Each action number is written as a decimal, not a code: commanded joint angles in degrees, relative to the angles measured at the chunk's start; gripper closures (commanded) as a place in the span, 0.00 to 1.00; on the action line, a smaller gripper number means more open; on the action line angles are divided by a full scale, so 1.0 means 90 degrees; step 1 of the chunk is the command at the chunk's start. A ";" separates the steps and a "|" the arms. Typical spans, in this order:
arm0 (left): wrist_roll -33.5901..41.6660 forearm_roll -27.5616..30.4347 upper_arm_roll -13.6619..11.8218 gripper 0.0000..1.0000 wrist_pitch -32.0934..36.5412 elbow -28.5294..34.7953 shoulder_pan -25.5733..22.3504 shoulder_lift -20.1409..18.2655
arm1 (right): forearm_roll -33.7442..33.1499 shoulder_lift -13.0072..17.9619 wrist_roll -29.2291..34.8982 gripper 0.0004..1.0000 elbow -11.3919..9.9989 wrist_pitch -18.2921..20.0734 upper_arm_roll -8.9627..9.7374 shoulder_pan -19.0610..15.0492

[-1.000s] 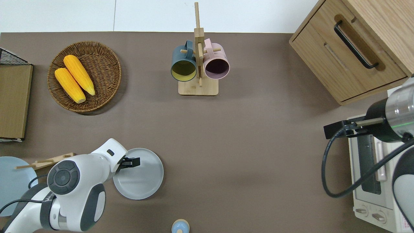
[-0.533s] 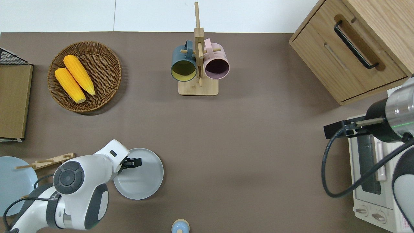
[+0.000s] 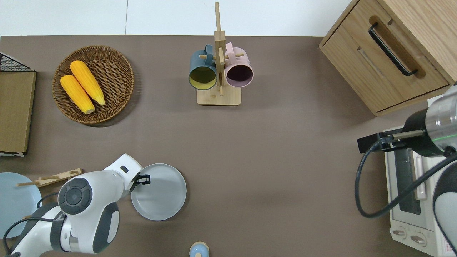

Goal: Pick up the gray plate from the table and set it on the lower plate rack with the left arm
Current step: 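Close the left gripper on the gray plate's rim nearest it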

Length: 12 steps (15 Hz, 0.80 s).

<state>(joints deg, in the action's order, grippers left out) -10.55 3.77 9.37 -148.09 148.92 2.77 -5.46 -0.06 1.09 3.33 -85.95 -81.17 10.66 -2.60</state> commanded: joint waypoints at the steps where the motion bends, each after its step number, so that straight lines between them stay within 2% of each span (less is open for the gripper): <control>1: -0.0088 0.0001 -0.0025 1.00 -0.0176 0.0133 0.0103 0.0050 | 0.0066 0.0016 0.0001 0.01 0.0039 0.0083 0.0036 -0.0063; 12: 0.0019 -0.0009 -0.0103 1.00 -0.0001 0.0104 0.0025 -0.0038 | 0.0066 0.0016 -0.0009 0.01 0.0039 0.0083 0.0036 -0.0063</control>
<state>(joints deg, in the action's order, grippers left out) -10.52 3.78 9.79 -147.87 148.96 3.02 -6.07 -0.06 1.09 3.33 -85.95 -81.17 10.66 -2.60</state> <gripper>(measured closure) 0.925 0.009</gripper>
